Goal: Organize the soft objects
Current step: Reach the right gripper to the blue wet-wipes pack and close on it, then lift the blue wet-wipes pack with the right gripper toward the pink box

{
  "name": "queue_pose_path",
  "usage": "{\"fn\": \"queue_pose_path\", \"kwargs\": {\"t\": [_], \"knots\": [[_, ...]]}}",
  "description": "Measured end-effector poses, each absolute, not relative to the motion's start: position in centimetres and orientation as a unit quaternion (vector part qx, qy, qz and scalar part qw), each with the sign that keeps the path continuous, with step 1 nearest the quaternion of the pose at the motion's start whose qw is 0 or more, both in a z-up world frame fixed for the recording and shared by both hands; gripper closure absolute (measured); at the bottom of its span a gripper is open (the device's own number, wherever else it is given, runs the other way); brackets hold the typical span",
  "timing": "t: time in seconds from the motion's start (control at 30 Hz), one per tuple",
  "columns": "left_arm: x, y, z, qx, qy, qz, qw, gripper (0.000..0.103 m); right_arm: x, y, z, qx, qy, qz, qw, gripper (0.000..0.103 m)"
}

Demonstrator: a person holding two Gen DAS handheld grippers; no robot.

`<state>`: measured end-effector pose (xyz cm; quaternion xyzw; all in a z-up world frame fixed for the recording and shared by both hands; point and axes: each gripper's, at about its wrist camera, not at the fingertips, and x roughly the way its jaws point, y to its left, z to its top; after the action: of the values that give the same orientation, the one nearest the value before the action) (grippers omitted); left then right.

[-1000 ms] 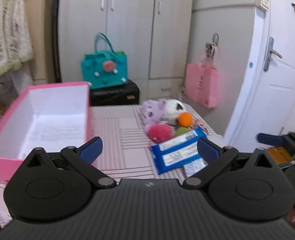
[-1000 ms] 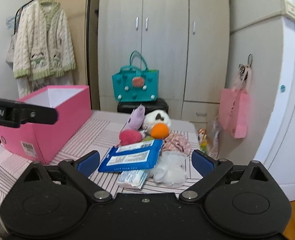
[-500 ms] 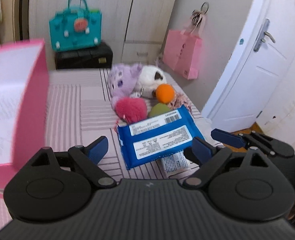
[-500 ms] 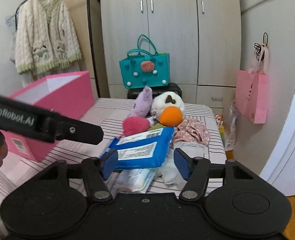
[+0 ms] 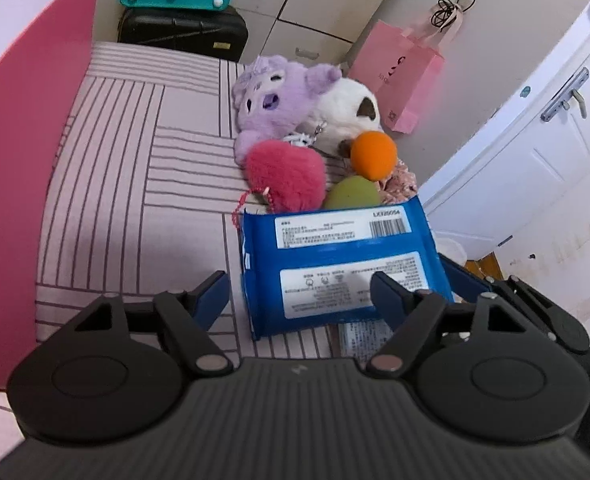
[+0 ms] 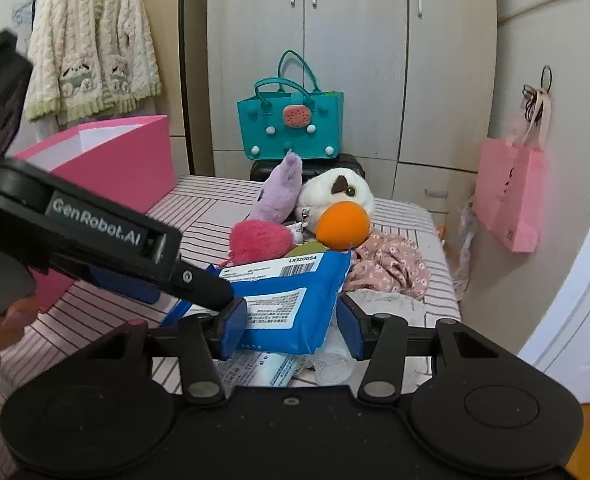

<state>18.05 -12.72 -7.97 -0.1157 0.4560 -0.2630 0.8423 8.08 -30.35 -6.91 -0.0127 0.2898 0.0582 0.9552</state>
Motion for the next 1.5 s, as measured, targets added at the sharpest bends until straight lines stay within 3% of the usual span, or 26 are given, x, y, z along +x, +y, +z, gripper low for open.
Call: {"fn": "queue_pose_path", "kwargs": {"t": [0.03, 0.13, 0.43, 0.97, 1.5], "knots": [[18.1, -12.7, -8.1, -0.117, 0.459, -0.263, 0.841, 0.036, 8.0, -30.5, -7.0, -0.007, 0.287, 0.058, 0.956, 0.048], [17.9, -13.2, -8.8, -0.113, 0.469, -0.264, 0.835, 0.038, 8.1, -30.7, -7.4, -0.005, 0.290, 0.059, 0.955, 0.052], [17.2, -13.4, -9.2, -0.119, 0.445, -0.251, 0.851, 0.037, 8.6, -31.3, -7.2, 0.027, 0.302, 0.059, 0.951, 0.068], [16.9, -14.0, -9.7, -0.071, 0.390, -0.222, 0.891, 0.026, 8.8, -31.0, -7.5, 0.003, 0.305, 0.064, 0.950, 0.068], [16.4, -14.6, -9.8, -0.103, 0.390, -0.241, 0.883, 0.046, 9.5, -29.3, -7.3, -0.040, 0.315, 0.076, 0.945, 0.069]]}}
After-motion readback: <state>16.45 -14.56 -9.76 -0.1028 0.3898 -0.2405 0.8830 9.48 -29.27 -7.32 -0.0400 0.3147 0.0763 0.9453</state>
